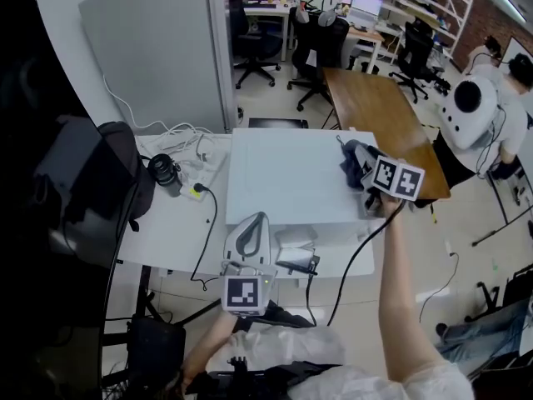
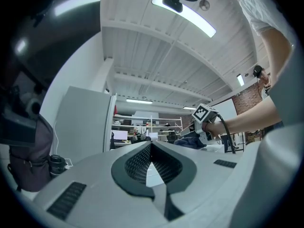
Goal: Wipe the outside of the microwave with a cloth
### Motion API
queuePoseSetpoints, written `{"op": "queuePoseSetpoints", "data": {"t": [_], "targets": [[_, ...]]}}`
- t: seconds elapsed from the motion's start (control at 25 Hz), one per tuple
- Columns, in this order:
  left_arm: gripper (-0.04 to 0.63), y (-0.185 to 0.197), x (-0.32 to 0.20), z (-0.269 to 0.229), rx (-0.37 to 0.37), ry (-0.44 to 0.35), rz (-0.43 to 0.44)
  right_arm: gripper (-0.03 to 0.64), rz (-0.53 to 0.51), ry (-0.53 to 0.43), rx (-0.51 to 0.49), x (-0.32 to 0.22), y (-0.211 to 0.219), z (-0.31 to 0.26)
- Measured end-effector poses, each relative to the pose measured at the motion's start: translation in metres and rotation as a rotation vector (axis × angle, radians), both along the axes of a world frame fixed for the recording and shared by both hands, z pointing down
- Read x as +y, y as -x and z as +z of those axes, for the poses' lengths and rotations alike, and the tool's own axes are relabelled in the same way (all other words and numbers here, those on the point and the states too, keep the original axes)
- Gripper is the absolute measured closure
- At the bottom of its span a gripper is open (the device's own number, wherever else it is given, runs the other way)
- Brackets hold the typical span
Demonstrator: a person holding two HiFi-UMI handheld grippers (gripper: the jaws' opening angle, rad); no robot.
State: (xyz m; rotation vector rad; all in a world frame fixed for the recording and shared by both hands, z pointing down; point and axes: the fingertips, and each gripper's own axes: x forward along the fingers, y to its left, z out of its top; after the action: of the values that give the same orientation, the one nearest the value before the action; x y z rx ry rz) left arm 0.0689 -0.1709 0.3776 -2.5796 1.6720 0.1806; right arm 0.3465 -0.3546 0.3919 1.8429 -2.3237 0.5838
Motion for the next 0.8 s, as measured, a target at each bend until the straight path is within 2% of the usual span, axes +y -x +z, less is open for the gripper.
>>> {"op": "queuePoseSetpoints", "data": {"t": [0.08, 0.24, 0.36, 0.44, 0.56, 0.68, 0.76, 0.8], "targets": [[0.594, -0.001, 0.0, 0.0, 0.001, 0.003, 0.003, 0.438, 0.01, -0.061, -0.018, 0.009, -0.001, -0.02], [0.594, -0.006, 0.0, 0.001, 0.006, 0.009, 0.011, 0.443, 0.03, -0.166, 0.016, 0.035, -0.003, -0.057], [0.594, -0.008, 0.002, 0.002, 0.001, 0.013, 0.018, 0.485, 0.008, -0.232, 0.004, 0.071, 0.012, -0.08], [0.594, -0.01, 0.003, 0.003, -0.004, 0.013, 0.024, 0.486, 0.0, -0.262, 0.027, 0.099, 0.028, -0.084], [0.594, -0.011, 0.003, 0.005, -0.01, 0.023, 0.031, 0.526, 0.028, -0.267, 0.049, 0.135, 0.054, -0.068], [0.594, -0.013, 0.006, 0.012, -0.068, 0.015, 0.05, 0.526, 0.042, -0.218, 0.006, 0.166, 0.081, -0.035], [0.594, -0.015, 0.007, 0.013, -0.068, 0.028, 0.049, 0.607, 0.064, -0.201, -0.016, 0.185, 0.094, -0.016], [0.594, -0.016, 0.008, 0.012, -0.06, 0.036, 0.046, 0.612, 0.075, -0.199, -0.006, 0.193, 0.1, -0.007]]}}
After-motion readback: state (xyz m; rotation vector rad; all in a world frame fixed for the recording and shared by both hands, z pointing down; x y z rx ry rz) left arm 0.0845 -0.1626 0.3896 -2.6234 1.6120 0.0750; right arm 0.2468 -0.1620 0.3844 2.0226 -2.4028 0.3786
